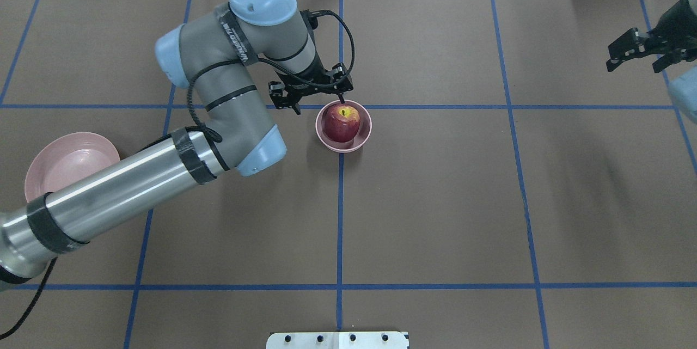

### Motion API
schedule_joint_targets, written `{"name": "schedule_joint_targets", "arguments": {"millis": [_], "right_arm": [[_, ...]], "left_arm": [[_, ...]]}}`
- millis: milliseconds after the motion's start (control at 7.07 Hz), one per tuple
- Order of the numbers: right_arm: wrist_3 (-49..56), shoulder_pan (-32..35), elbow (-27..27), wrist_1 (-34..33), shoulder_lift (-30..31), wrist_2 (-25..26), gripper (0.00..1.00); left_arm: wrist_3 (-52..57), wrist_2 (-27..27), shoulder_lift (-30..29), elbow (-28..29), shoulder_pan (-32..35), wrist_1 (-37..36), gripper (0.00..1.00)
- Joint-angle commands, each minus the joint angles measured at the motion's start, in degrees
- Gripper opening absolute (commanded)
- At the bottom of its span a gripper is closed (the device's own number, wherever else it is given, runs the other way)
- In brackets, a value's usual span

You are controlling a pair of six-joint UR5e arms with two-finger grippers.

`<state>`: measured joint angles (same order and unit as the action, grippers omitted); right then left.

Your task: Move apple from plate to bowl

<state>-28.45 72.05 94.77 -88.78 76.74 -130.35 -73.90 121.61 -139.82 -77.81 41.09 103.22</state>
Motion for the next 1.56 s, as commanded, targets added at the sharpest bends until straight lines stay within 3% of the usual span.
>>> {"name": "schedule_joint_targets", "arguments": {"millis": [0, 142, 283, 425, 708, 849, 991, 1415], "right_arm": [[8.19, 6.06, -0.72, -0.86, 3.93, 0.09, 1.0], [9.98, 7.48, -1.07, -0.95, 5.51, 0.09, 1.0], [11.65, 8.62, -0.9, -0.95, 7.61, -0.08, 1.0], [15.58, 9.94, -1.07, -1.04, 9.28, -0.08, 1.0], [16.41, 10.74, -0.55, -0.78, 11.4, -2.96, 1.0], [16.5, 10.74, -0.81, -0.34, 12.02, -2.81, 1.0], [16.85, 11.18, -0.29, -0.16, 11.85, -2.72, 1.0], [24.67, 14.78, -0.2, -0.95, 14.66, -1.49, 1.0]], "left_arm": [[10.65, 0.38, 9.08, -10.03, 7.3, -3.44, 0.99], [20.37, 0.21, 14.52, -15.47, 10.82, -5.9, 0.99], [28.9, 0.65, 23.63, -20.05, 16.6, -6.01, 0.99], [39.08, 2.48, 28.42, -20.1, 24.57, -6.54, 0.99], [54.31, 6.86, 32.06, -10.4, 36.99, -6.9, 0.99], [70.75, 10.46, 36.68, -8.86, 43.57, -6.81, 0.99], [83.09, 10.32, 39.86, -8.67, 46.68, -7.33, 0.99], [83.22, 10.14, 44.63, -7.71, 47.59, -6.54, 0.99]]}}
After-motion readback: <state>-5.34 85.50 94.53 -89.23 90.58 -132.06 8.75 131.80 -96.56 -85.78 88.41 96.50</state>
